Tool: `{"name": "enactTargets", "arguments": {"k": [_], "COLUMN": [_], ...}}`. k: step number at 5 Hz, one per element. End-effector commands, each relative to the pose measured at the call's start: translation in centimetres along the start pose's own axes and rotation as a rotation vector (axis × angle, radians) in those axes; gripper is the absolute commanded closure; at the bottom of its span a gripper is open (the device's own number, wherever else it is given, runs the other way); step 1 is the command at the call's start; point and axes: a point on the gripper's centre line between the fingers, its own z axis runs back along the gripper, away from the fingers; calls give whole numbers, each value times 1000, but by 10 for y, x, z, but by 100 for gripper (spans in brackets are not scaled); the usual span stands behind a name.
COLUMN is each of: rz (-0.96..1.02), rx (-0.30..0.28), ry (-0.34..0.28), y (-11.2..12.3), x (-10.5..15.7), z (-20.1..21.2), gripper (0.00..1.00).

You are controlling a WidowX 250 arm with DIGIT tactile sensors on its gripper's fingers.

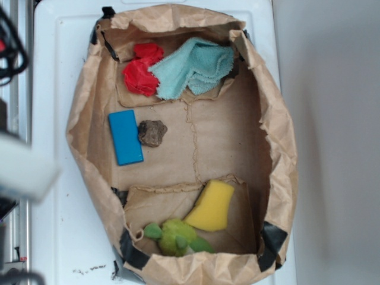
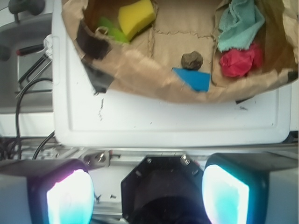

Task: Grab the blue cloth.

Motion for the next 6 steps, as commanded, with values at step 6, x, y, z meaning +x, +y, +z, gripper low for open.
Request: {"name": "enactTargets", "arguments": {"k": [6], "rz": [208], "rx": [48], "ry": [-171], "y": [68], "x": [118], "z": [-82], "gripper": [0]}}
